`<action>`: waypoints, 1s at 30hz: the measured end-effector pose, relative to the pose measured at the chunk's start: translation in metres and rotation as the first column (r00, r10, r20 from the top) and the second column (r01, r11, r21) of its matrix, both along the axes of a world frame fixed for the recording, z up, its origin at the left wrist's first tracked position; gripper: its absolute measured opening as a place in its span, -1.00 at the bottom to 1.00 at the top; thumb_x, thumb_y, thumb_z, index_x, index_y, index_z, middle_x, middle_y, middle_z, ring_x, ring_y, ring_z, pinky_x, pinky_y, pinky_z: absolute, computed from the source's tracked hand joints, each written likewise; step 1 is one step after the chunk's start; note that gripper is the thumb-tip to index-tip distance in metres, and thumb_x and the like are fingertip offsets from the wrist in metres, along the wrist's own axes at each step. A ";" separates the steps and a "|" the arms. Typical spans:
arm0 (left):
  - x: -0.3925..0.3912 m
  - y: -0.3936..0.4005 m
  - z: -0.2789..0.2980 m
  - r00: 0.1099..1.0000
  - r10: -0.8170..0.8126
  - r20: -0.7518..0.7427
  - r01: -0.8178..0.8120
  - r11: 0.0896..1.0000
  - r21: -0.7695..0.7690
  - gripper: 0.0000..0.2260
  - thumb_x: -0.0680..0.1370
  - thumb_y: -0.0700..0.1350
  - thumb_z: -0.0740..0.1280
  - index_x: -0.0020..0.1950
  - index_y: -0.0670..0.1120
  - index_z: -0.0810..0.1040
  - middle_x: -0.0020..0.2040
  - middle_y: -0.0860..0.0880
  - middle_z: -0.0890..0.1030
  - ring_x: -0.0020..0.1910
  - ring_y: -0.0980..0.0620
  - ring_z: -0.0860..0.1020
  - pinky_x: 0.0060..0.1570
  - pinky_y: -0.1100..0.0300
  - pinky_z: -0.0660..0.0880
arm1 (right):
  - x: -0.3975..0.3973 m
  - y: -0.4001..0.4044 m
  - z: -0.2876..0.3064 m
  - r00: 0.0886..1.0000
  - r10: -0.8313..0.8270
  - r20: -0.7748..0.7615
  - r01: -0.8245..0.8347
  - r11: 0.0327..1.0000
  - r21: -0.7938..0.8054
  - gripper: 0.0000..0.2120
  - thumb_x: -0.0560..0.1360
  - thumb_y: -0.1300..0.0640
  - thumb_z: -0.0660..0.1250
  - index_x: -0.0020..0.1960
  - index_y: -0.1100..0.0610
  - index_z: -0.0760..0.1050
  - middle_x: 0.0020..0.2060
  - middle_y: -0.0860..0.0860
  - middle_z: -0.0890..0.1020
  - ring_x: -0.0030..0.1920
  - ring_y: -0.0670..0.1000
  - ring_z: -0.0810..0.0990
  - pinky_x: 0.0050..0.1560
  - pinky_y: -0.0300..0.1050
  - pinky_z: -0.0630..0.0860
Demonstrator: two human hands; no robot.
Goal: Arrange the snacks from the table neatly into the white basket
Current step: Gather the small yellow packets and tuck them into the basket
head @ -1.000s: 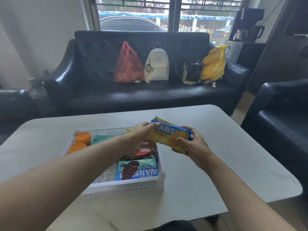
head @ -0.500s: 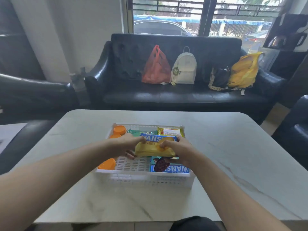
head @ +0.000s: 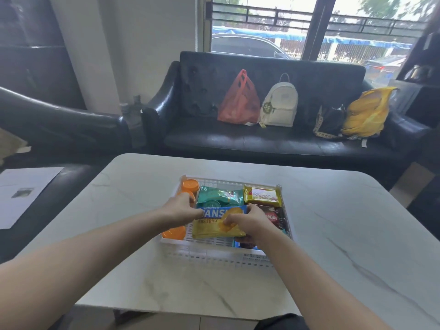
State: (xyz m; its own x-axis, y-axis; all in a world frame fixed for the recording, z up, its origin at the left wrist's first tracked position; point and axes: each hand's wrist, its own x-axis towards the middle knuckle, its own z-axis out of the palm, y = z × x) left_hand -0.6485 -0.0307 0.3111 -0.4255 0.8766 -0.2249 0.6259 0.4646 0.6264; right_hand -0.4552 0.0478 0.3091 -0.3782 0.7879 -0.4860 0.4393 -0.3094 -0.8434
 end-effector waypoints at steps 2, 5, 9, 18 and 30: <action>-0.001 -0.003 0.002 0.998 -0.018 -0.056 0.024 0.995 0.101 -0.65 0.51 0.01 0.43 0.23 -0.06 0.44 0.08 -0.03 0.58 0.03 -0.01 0.60 -0.12 0.13 0.64 | -0.003 -0.003 0.000 1.000 -0.006 0.022 0.006 1.000 0.001 -0.34 0.29 0.19 0.56 0.31 0.10 0.36 0.12 0.08 0.56 0.06 0.10 0.62 -0.08 0.03 0.69; 0.001 -0.004 0.006 0.981 -0.127 -0.144 0.153 0.970 0.191 -0.68 0.53 -0.08 0.43 0.24 -0.06 0.49 0.12 -0.04 0.60 0.07 0.03 0.58 -0.13 0.26 0.61 | -0.006 -0.005 0.004 0.999 -0.005 0.041 0.005 1.000 0.003 -0.36 0.28 0.19 0.56 0.28 0.10 0.37 0.10 0.09 0.56 0.03 0.09 0.63 -0.11 0.01 0.70; 0.007 -0.009 0.011 0.906 -0.280 -0.318 0.353 0.914 0.200 -0.66 0.49 0.01 0.41 0.25 0.04 0.52 0.20 0.04 0.57 0.29 0.05 0.41 0.42 -0.02 0.34 | -0.006 -0.007 0.009 0.998 0.032 0.059 -0.032 1.000 -0.001 -0.28 0.25 0.18 0.58 0.33 0.10 0.35 0.11 0.11 0.57 0.04 0.13 0.64 -0.25 -0.10 0.66; 0.027 -0.006 0.001 0.772 -0.489 -0.406 0.540 0.841 0.013 -0.30 0.37 0.29 0.41 0.45 0.11 0.36 0.33 0.10 0.51 0.27 0.01 0.39 0.31 0.11 0.31 | -0.009 -0.011 0.003 0.998 0.005 0.056 -0.002 0.999 -0.037 -0.49 0.26 0.22 0.62 0.12 0.18 0.47 0.00 0.16 0.65 -0.06 0.14 0.71 -0.08 0.13 0.69; 0.017 0.000 -0.013 0.807 -0.485 -0.338 0.517 0.856 0.007 -0.34 0.31 0.25 0.49 0.35 0.09 0.44 0.18 0.08 0.55 0.12 0.03 0.44 0.18 0.09 0.44 | -0.018 -0.015 -0.001 0.942 0.030 0.336 -0.077 0.989 0.127 -0.35 0.22 -0.06 0.64 0.14 0.18 0.43 -0.05 0.08 0.59 -0.04 0.06 0.62 -0.06 -0.03 0.61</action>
State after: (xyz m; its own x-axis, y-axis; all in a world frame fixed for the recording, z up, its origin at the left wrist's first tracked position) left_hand -0.6313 -0.0305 0.2981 0.0457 0.9970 -0.0620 0.9242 -0.0187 0.3815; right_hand -0.4730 0.0330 0.3082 -0.2570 0.8384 -0.4807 0.7140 -0.1705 -0.6791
